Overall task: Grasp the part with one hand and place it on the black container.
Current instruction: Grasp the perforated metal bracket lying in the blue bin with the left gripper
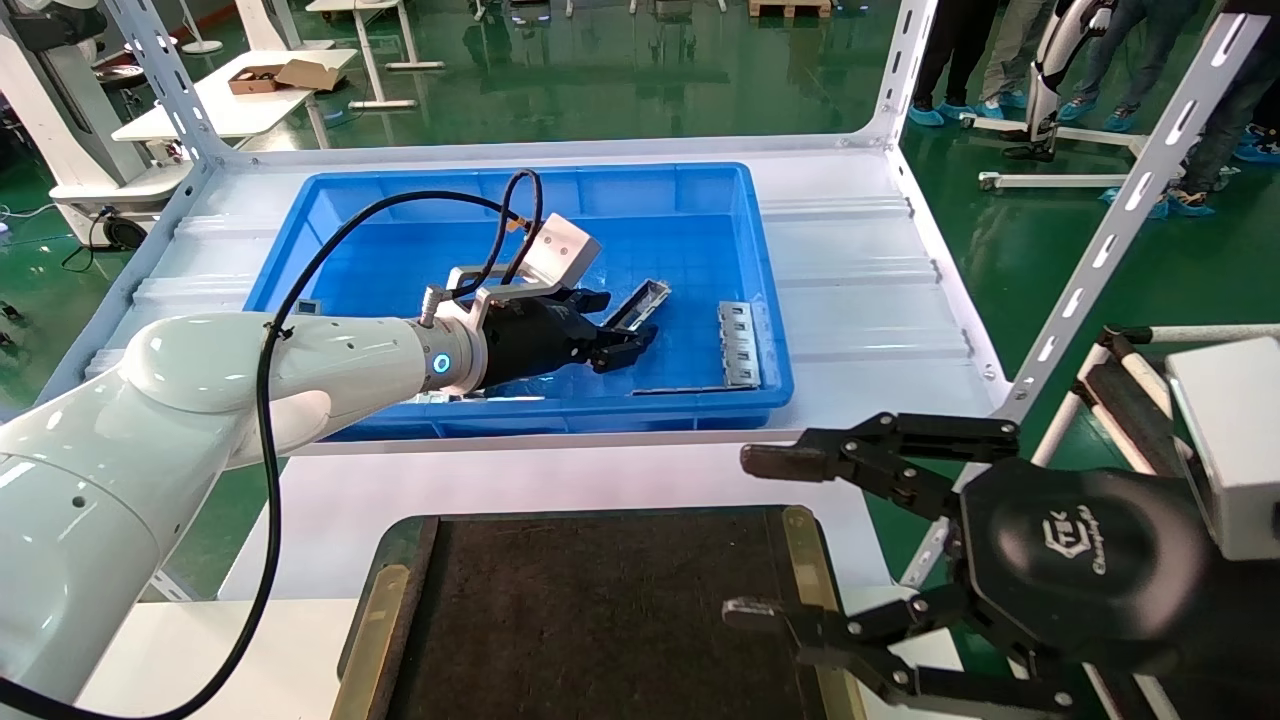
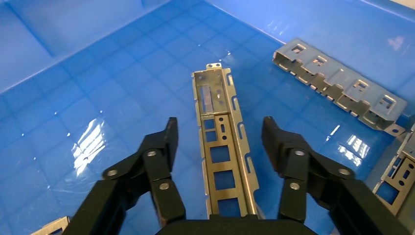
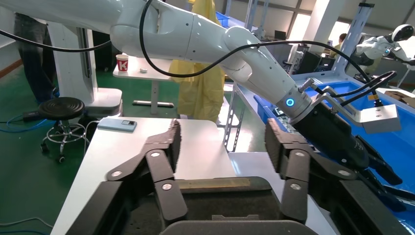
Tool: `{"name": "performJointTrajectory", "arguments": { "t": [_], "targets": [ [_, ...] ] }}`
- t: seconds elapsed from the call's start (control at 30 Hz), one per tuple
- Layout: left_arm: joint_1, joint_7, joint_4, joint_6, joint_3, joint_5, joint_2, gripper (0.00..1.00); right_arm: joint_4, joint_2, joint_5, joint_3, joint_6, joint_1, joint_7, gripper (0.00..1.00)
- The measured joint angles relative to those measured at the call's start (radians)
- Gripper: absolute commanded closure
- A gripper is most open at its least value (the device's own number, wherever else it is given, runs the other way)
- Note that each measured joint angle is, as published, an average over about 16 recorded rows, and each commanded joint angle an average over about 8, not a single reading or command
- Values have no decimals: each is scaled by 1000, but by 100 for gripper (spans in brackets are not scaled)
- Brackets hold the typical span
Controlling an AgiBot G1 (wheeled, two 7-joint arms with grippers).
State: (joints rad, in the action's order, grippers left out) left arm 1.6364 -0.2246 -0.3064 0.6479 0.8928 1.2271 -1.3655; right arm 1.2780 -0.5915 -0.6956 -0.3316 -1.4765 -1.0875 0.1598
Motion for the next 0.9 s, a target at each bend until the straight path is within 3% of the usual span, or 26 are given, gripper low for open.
{"name": "performJointTrajectory", "arguments": {
  "t": [0.5,0.9],
  "targets": [
    [8,0,7,-19,67,-81,2,100,0,0,0,0,0,0,0,100],
    [42,30,12,-25,71,-174,7,100,0,0,0,-1,0,0,0,100]
  ]
}}
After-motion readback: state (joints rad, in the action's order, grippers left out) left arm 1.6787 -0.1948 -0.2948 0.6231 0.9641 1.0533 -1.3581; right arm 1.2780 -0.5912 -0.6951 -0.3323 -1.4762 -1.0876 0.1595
